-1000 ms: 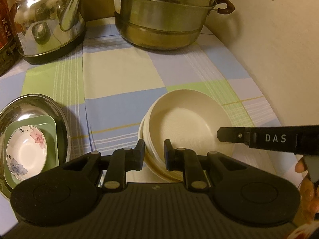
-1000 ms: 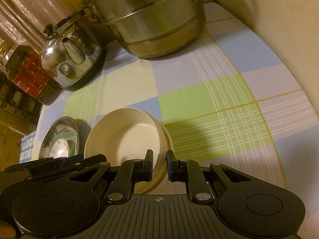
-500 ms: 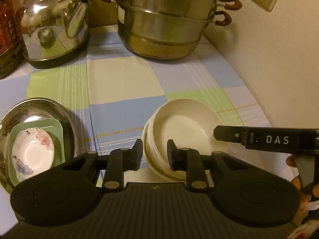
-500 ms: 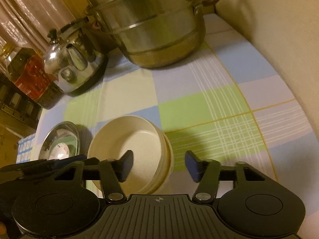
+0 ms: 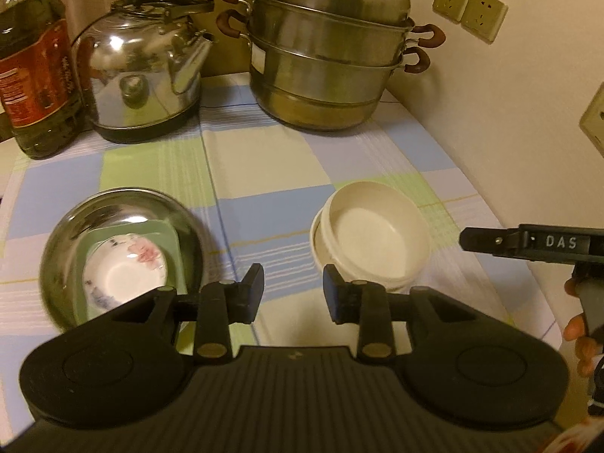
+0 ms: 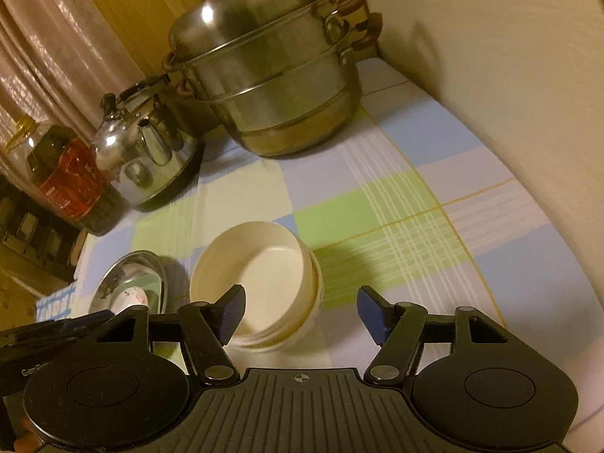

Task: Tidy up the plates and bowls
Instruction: 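Withdraw the open right gripper from the stacked bowls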

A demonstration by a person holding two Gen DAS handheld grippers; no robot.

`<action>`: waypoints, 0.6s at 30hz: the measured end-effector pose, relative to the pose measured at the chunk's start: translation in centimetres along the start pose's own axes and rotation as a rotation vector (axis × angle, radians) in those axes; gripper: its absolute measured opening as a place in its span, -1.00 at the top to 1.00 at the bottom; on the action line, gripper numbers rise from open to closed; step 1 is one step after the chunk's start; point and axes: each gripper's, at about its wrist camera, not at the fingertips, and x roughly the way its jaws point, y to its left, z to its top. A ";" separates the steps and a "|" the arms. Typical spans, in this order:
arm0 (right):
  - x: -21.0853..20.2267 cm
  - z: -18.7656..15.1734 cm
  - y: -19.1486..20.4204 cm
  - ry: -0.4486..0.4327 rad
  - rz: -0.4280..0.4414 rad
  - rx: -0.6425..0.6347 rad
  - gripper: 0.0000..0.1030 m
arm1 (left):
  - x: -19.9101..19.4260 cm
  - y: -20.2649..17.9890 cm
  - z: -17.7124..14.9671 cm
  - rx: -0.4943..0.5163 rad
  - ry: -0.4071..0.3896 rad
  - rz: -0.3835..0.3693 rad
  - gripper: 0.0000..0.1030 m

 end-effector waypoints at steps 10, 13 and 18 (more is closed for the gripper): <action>-4.8 -4.5 1.8 -0.069 -0.020 0.059 -0.33 | -4.4 1.5 -3.4 0.048 -0.012 -0.040 0.41; -6.1 -5.9 2.6 -0.088 -0.036 0.062 -0.34 | -5.3 2.0 -4.5 0.060 -0.006 -0.055 0.41; -8.0 -8.4 4.0 -0.097 -0.059 0.059 -0.34 | -7.0 2.7 -6.4 0.079 -0.004 -0.072 0.41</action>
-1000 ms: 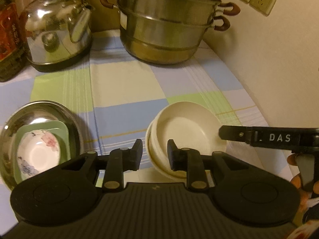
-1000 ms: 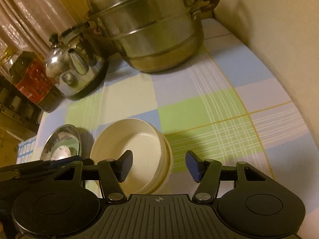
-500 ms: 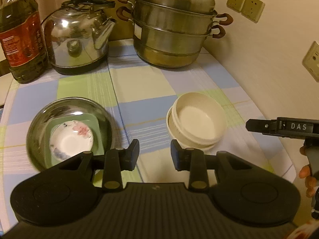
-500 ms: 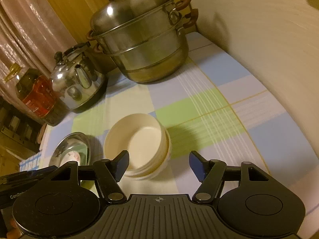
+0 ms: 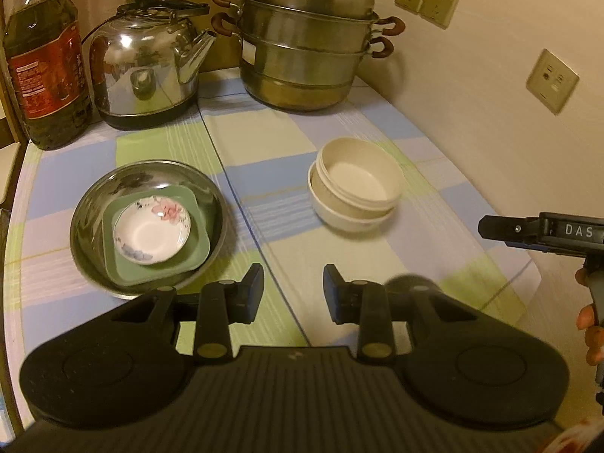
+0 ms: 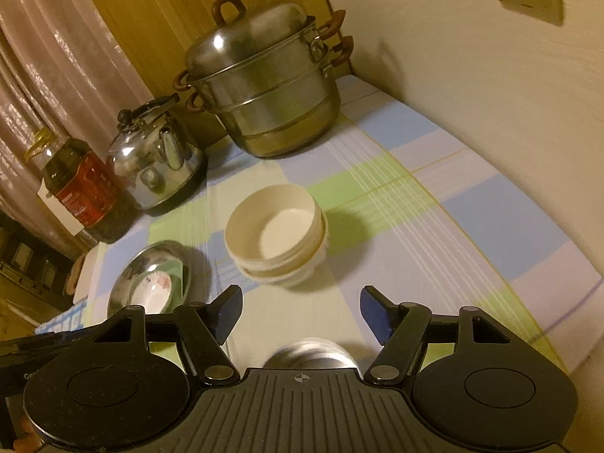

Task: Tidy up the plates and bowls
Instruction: 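Withdraw the open right gripper from the stacked bowls, then reach the right gripper to the small steel bowl and grasp its rim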

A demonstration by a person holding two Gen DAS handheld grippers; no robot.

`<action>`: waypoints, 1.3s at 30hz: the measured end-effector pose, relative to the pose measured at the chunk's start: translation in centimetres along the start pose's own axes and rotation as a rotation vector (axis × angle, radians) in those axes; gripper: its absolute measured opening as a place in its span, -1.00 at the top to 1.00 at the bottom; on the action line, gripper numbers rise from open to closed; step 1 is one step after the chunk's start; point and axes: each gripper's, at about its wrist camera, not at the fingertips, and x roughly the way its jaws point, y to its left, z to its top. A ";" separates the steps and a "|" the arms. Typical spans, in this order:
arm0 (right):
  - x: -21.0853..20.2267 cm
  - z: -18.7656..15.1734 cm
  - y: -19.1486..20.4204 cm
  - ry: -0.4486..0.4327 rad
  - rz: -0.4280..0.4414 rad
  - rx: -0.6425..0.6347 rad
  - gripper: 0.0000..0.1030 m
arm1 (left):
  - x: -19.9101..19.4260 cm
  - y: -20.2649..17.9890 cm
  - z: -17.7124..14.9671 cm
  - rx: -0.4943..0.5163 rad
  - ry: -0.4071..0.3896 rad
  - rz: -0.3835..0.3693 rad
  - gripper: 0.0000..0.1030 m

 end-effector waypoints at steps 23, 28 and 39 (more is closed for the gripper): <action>-2.7 -6.3 -1.1 0.176 0.066 -0.224 -0.34 | -2.9 -3.0 -7.6 -0.091 0.079 0.121 0.41; -2.9 -7.0 -2.1 0.208 0.092 -0.277 -0.34 | -3.2 -4.7 -9.0 -0.134 0.083 0.156 0.41; -3.6 -8.0 -4.2 0.247 0.159 -0.336 -0.34 | -4.6 -8.1 -11.7 -0.206 0.077 0.219 0.41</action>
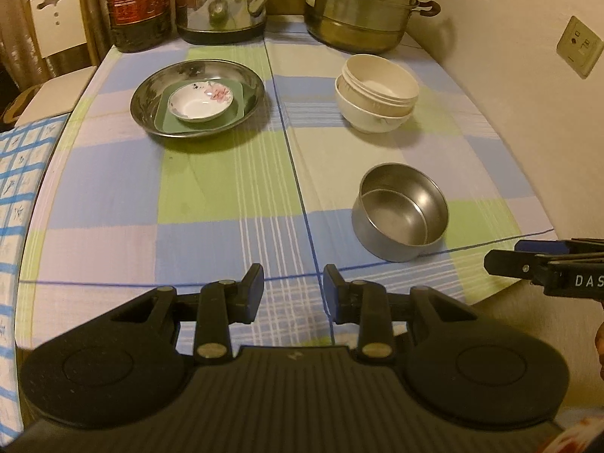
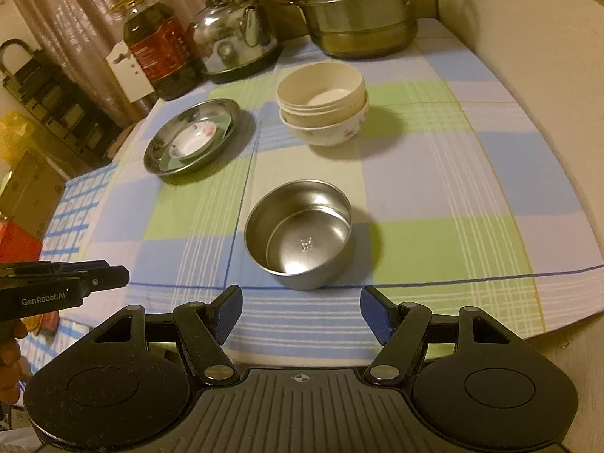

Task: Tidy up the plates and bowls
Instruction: 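Reach the right gripper to the small steel bowl and grasp its rim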

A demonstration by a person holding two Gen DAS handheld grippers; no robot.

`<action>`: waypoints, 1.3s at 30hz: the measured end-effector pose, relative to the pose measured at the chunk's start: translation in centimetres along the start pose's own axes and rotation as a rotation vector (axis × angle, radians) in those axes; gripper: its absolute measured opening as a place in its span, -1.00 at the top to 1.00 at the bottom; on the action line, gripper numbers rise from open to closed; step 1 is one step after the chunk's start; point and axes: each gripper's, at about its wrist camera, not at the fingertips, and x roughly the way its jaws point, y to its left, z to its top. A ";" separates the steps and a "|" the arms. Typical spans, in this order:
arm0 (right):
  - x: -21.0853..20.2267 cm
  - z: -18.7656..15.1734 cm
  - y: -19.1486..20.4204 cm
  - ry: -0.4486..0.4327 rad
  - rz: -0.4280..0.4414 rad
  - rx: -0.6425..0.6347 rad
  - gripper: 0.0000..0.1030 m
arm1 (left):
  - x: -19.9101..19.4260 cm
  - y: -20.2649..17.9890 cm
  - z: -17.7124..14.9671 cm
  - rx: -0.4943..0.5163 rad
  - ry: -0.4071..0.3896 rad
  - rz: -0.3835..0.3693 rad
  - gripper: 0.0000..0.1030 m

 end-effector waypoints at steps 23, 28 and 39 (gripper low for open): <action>-3.2 -2.3 -3.9 -0.024 0.002 -0.061 -0.34 | -1.5 -7.0 -3.0 0.014 -0.032 0.012 0.41; -3.4 -2.5 -4.4 -0.022 0.003 -0.073 -0.34 | -1.5 -7.9 -3.3 0.014 -0.027 0.021 0.41; -2.3 -1.3 -5.8 -0.008 -0.016 -0.003 -0.34 | 0.0 -7.6 -2.0 0.022 -0.002 0.010 0.41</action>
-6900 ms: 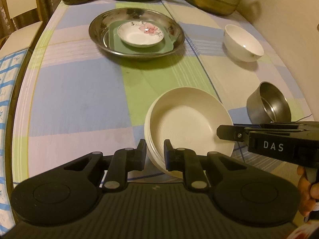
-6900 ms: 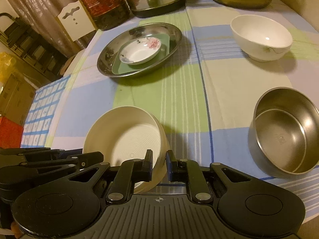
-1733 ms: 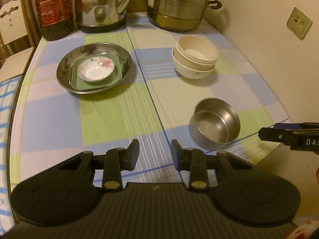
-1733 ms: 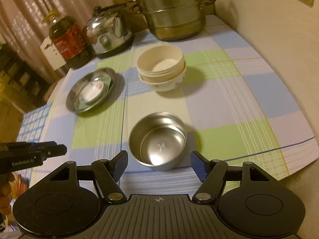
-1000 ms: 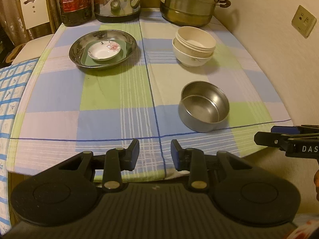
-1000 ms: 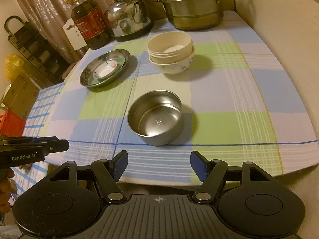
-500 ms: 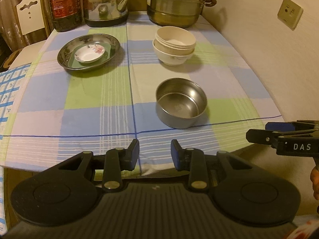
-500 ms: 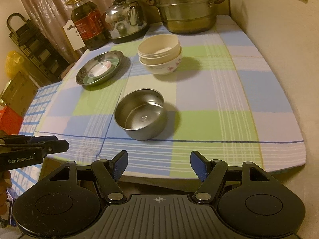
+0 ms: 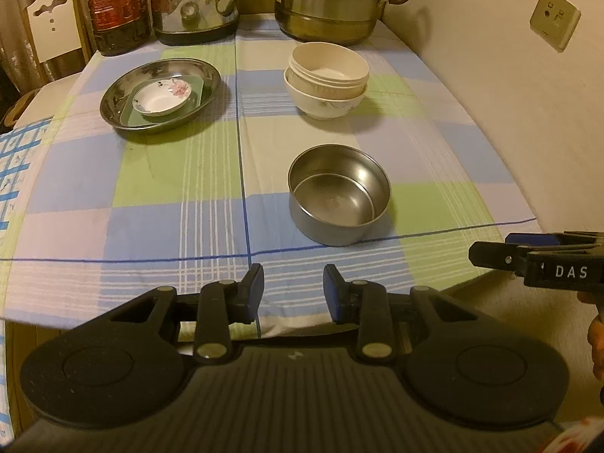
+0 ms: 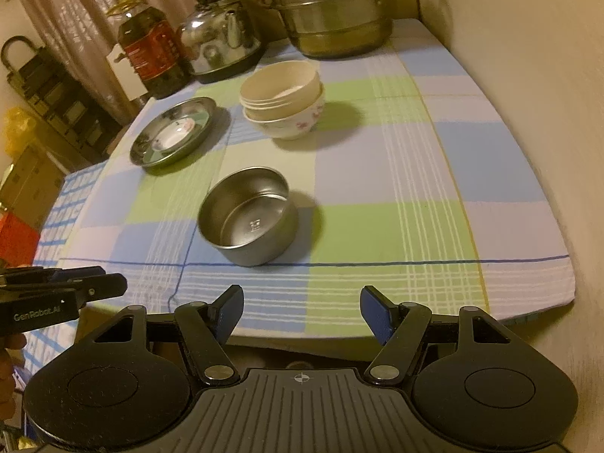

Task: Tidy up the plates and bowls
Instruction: 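Reach the right gripper to the small steel bowl and grasp its rim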

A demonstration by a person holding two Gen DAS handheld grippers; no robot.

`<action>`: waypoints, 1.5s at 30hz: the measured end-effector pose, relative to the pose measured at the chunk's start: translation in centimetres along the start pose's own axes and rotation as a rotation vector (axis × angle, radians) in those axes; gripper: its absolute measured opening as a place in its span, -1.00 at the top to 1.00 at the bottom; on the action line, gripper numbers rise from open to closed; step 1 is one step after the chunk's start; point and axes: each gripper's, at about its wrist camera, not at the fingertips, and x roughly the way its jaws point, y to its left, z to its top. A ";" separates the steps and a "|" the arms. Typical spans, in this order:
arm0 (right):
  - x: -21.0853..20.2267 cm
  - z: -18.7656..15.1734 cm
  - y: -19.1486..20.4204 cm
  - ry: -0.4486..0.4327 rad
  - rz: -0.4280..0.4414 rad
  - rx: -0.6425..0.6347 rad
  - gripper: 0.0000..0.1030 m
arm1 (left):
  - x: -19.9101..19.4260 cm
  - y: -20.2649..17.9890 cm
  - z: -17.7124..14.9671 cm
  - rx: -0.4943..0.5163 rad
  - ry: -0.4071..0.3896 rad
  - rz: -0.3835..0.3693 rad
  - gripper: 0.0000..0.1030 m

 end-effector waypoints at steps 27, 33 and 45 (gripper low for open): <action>6.4 3.2 1.6 -0.002 -0.071 0.069 -0.11 | 8.5 1.8 6.2 0.152 0.055 -0.155 0.41; 8.5 3.7 1.8 0.002 -0.066 0.092 0.05 | 10.8 1.6 6.9 0.165 0.072 -0.163 0.41; 11.8 4.5 2.0 0.027 -0.077 0.101 0.40 | 14.0 1.4 7.5 0.174 0.124 -0.167 0.55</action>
